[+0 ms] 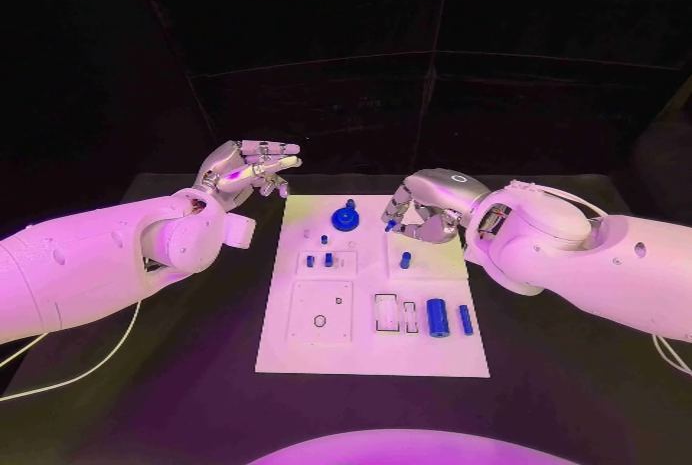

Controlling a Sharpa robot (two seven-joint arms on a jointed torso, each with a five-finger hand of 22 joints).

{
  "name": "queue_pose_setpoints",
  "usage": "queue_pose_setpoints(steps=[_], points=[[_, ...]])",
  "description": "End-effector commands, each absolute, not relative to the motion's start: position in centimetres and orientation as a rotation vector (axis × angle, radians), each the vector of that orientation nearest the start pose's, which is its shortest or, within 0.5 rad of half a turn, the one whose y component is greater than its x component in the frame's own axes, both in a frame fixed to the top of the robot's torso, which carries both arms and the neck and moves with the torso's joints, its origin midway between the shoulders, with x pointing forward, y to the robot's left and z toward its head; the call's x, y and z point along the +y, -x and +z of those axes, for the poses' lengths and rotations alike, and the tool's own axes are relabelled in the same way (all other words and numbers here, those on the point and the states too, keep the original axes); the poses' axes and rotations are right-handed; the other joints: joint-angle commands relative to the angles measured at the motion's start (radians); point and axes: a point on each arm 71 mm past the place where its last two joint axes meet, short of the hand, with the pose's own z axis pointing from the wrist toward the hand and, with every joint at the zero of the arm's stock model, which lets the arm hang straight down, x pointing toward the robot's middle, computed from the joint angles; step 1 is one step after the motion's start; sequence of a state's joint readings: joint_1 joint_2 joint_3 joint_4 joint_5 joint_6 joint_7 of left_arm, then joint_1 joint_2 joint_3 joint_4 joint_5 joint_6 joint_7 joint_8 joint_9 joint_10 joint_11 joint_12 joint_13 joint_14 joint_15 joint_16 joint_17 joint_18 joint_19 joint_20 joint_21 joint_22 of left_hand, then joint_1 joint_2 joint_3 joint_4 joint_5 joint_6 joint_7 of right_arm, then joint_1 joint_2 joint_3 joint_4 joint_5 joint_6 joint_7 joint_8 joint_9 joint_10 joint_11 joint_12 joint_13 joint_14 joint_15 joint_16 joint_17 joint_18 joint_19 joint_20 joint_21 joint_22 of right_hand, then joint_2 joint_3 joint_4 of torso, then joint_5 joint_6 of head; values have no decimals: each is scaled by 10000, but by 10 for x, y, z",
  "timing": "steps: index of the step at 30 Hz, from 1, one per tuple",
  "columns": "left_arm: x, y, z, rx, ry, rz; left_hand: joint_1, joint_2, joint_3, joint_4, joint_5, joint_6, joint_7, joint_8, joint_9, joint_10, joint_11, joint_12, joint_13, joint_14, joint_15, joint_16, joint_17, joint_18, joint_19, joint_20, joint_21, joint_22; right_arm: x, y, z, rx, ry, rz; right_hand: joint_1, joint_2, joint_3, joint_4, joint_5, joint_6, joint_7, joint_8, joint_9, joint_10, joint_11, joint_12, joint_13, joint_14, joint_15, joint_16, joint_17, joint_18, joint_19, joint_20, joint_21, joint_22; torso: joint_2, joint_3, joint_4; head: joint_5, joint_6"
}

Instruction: Assemble the parts on the task board

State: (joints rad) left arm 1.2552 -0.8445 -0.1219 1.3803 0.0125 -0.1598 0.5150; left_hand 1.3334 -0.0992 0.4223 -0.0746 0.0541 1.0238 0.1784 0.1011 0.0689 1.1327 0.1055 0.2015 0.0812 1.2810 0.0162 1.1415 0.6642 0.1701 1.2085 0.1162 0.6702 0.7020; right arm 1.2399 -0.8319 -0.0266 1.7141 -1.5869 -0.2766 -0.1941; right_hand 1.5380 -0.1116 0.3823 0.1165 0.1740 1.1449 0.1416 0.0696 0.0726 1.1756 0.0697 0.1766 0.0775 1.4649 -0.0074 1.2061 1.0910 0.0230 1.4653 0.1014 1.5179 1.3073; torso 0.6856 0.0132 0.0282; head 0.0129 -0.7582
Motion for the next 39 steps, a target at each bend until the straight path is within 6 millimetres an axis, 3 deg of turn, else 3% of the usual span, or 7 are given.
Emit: queue_pose_setpoints(steps=[1, 6, 10, 16, 20, 26, 39], points=[[247, -512, -178, 13490, 10273, -16086, 28, 26, -61, -11, -19, 14, 20, 55, -14, -76, -20, 60, -19, -50, -1, -52, -23, 134, -89, -10, -66, -17, -126, -449, -143, 15887, 3288, 7518, -80, 3, 66, 5, -45, 68, -23, 25, 11, 78, 0, -44, -9, 336, -68, 34, 10, -59, 717, -77, 41, 2027, 13, -5, 6, 129, -20], [243, -512, -178, 13484, 10234, -16154, 28, 26, -61, -11, -19, 14, 20, 55, -14, -76, -20, 60, -19, -50, -1, -52, -23, 134, -89, -10, -66, -17, -93, -449, -150, 16051, 3834, 8112, -107, 8, 95, -10, -30, 57, -12, 15, 7, 72, 7, -55, -19, 335, -66, 38, 5, -57, 713, -78, 36, 2021, 25, 13, -33, 590, -45], [240, -512, -178, 13490, 10202, -16221, 28, 26, -61, -11, -19, 14, 20, 55, -14, -76, -20, 60, -19, -50, -1, -52, -23, 134, -89, -10, -66, -17, -73, -444, -165, 16325, 4324, 8438, -133, 15, 143, -49, 7, 37, -1, 0, 1, 59, 15, -72, -34, 332, -60, 49, 6, -53, 703, -78, 22, 2004, 23, -4, 36, 648, -121], [237, -512, -178, 13520, 10188, -16269, 35, 32, -62, -15, -18, 11, 20, 56, -14, -80, -19, 66, -20, -53, -1, -54, -28, 134, -88, -10, -71, -21, -56, -433, -195, 16929, 5048, 8618, -149, 29, 199, -100, 40, 18, 9, -11, -3, 49, 24, -87, -47, 326, -56, 44, -16, -49, 695, -76, 10, 1991, 19, 4, 16, 828, -231], [236, -512, -178, 13562, 10196, -16290, 35, 32, -62, -15, -18, 11, 20, 56, -14, -80, -19, 66, -20, -53, -1, -54, -28, 134, -88, -10, -71, -21, -53, -428, -208, 17198, 5268, 8591, -151, 28, 201, -101, 42, 17, 10, -11, -3, 48, 24, -88, -47, 326, -55, 45, -15, -49, 696, -76, 13, 1993, 10, -11, 5, 874, -256], [236, -512, -178, 13568, 10201, -16284, 38, 33, -66, -18, -19, 8, 22, 55, -15, -84, -18, 69, -21, -47, 0, -45, -9, 133, -87, -10, -74, -24, -53, -425, -218, 17502, 5411, 8533, -166, 26, 208, -110, 46, 12, 15, -14, -5, 47, 28, -91, -50, 327, -53, 55, -7, -52, 702, -75, 21, 2005, 21, 8, 7, 901, -305], [236, -513, -178, 13578, 10205, -16280, 38, 33, -66, -18, -19, 8, 22, 55, -15, -84, -18, 69, -21, -47, 0, -45, -9, 133, -87, -10, -74, -24, -54, -421, -225, 17701, 5469, 8507, -178, 22, 210, -114, 47, 10, 18, -15, -5, 46, 31, -92, -51, 325, -51, 51, -14, -51, 700, -75, 18, 2001, 9, 3, 6, 926, -387]])
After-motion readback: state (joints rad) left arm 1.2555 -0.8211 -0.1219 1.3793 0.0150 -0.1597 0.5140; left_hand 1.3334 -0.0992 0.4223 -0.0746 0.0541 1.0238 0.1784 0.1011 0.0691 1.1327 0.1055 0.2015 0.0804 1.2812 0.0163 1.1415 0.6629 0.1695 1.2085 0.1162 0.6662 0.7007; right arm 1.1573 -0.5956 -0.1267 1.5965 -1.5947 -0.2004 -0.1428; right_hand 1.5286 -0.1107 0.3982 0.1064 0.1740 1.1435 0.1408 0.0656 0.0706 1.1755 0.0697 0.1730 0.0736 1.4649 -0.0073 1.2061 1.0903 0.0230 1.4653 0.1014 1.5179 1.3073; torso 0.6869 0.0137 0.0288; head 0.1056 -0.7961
